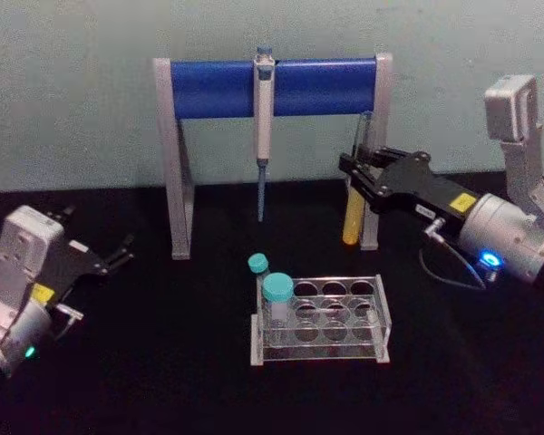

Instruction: Pick up the test tube from the test tube rack, shake it, then place it back into the test tube rack.

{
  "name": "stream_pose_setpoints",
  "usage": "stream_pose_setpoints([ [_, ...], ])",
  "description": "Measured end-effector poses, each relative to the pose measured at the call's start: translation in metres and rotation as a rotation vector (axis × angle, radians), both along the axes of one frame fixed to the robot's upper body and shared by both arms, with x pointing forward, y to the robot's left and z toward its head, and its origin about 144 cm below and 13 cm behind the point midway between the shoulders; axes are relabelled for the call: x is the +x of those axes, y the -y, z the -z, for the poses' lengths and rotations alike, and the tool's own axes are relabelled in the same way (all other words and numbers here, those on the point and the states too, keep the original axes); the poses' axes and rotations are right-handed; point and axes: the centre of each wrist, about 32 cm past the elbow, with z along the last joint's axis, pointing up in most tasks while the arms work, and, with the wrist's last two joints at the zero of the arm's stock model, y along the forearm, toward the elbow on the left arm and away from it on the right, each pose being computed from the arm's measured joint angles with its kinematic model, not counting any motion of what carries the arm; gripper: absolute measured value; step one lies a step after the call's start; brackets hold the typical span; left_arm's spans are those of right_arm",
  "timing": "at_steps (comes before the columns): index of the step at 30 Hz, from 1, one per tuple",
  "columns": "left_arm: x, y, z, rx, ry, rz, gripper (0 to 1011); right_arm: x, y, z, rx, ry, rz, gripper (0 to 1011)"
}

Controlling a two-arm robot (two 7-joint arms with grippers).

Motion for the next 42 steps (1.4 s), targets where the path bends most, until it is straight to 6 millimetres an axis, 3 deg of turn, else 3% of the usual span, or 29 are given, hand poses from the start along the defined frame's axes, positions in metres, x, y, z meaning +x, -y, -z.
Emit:
stream_pose_setpoints([
  [7,0.000,0.000,0.000,0.000,0.000,0.000,1009,-0.021,0.005,0.000,-0.021,-0.032,0.018,233],
  [15,0.000,0.000,0.000,0.000,0.000,0.000,1010,-0.031,-0.004,-0.002,-0.009,-0.043,-0.046,232],
  [30,0.000,0.000,0.000,0.000,0.000,0.000,1010,0.018,-0.031,-0.006,0.002,-0.003,-0.158,232],
  [42,0.000,0.000,0.000,0.000,0.000,0.000,1009,0.023,-0.020,-0.006,-0.008,0.005,-0.090,233],
])
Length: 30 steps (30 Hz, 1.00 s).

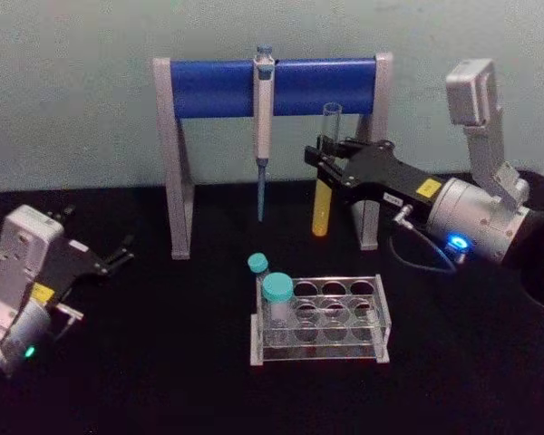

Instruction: Pick up the test tube from the test tube rack, shake it, then place it back into the test tube rack.

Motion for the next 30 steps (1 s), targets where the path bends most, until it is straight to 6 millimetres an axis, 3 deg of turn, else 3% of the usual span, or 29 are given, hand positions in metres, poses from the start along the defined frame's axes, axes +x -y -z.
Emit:
stream_pose_setpoints([
  [30,0.0000,0.0000,0.0000,0.000,0.000,0.000,1010,-0.0052,0.0056,-0.0010,0.005,0.008,0.020,233],
])
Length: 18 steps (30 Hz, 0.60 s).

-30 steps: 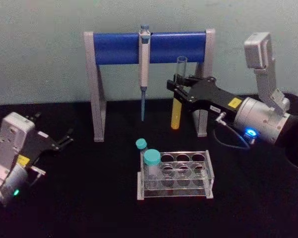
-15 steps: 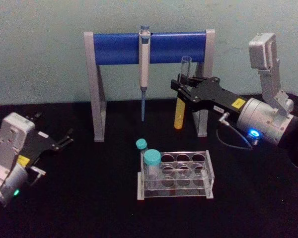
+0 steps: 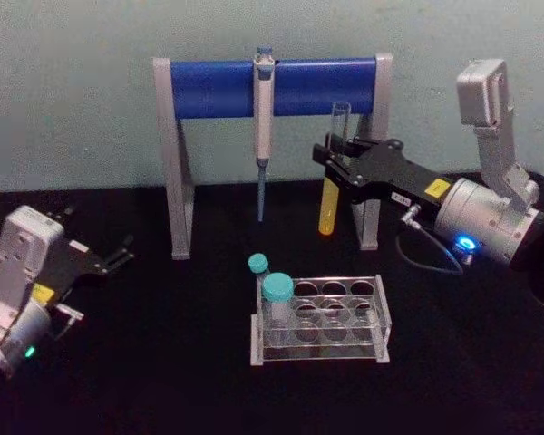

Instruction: Pick up the test tube from the test tube rack, shake it, then place it back into the test tube rack.

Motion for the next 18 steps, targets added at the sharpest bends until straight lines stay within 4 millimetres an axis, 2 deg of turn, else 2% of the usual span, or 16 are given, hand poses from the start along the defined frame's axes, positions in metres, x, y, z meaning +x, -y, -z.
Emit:
stream_pose_setpoints([
  [9,0.000,0.000,0.000,0.000,0.000,0.000,1010,-0.010,0.004,-0.003,-0.003,-0.004,-0.019,232],
  [18,0.000,0.000,0.000,0.000,0.000,0.000,1010,-0.030,0.009,0.001,-0.039,-0.023,-0.038,232],
])
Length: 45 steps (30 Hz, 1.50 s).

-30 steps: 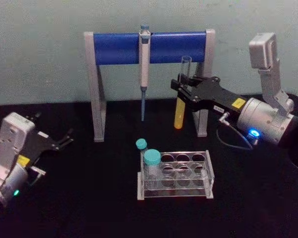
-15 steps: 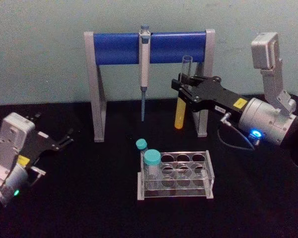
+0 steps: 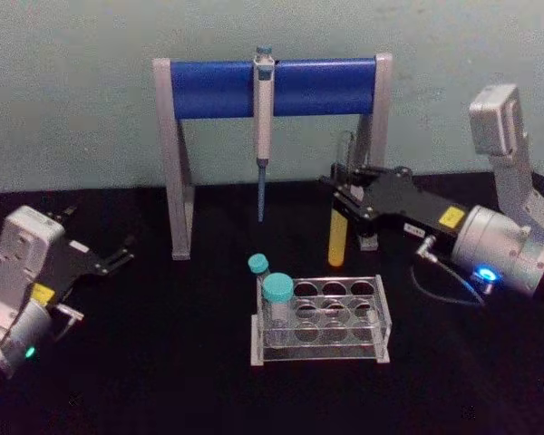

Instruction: Pick up the test tube from the test tube rack, shake it, then place it back into the test tube rack.

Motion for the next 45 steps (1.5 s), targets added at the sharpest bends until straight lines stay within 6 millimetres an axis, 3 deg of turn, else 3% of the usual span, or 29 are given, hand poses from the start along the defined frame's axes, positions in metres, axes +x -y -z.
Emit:
stream_pose_setpoints([
  [16,0.000,0.000,0.000,0.000,0.000,0.000,1010,-0.009,0.002,0.025,0.002,-0.040,0.015,233],
  [45,0.000,0.000,0.000,0.000,0.000,0.000,1010,-0.008,0.000,0.044,-0.005,-0.106,0.020,233],
])
